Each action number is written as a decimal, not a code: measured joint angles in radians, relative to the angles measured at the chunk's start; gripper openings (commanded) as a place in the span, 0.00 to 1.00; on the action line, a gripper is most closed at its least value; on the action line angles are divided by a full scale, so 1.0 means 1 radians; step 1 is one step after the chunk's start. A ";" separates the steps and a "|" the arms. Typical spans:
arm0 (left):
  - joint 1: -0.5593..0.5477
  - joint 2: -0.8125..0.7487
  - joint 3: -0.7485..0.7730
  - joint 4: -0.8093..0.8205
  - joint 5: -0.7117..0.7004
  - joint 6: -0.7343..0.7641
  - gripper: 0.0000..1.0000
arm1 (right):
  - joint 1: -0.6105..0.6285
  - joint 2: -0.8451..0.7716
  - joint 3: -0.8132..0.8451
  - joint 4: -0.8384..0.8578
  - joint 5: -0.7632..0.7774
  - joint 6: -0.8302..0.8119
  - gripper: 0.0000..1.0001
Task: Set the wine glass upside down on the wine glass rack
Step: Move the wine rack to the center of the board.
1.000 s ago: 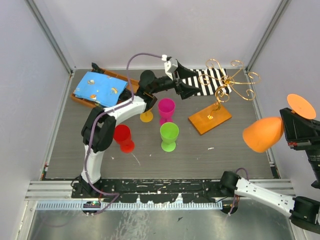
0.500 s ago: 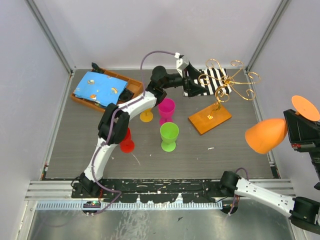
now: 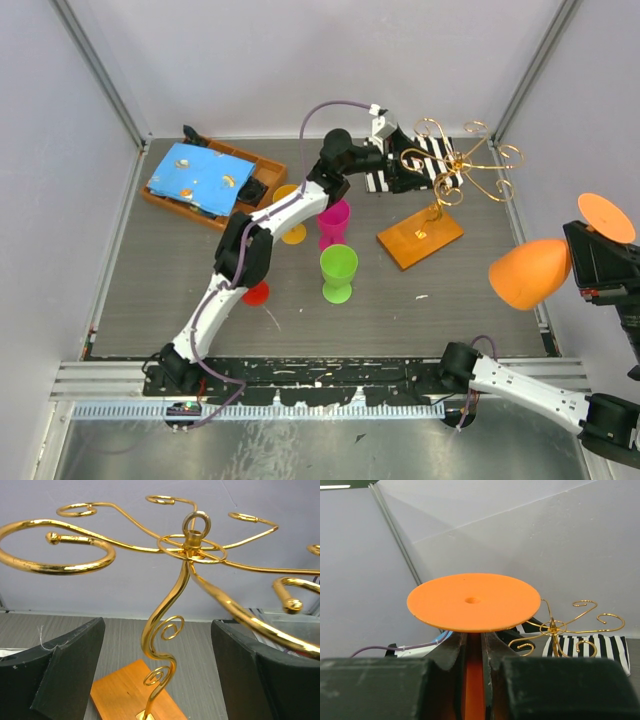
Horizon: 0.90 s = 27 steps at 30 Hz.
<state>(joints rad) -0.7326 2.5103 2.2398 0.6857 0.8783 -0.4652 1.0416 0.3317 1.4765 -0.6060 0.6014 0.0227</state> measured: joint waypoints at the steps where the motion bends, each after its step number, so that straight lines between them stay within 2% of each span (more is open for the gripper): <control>1: -0.004 0.005 0.013 -0.010 -0.002 0.005 0.94 | 0.000 0.000 0.000 -0.002 0.000 0.001 0.01; 7: -0.016 0.021 0.060 -0.121 -0.020 0.072 0.96 | 0.000 -0.010 -0.001 -0.014 0.006 0.003 0.01; 13: -0.019 0.021 0.062 -0.140 -0.027 0.087 0.96 | 0.000 -0.026 -0.001 -0.016 0.010 0.008 0.00; 27: -0.019 0.043 0.026 0.062 -0.031 -0.032 0.93 | 0.000 -0.026 -0.001 -0.020 0.014 0.025 0.01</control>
<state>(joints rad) -0.7521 2.5534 2.2658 0.7475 0.8471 -0.4976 1.0416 0.3061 1.4754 -0.6258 0.6151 0.0479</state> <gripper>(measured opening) 0.939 0.165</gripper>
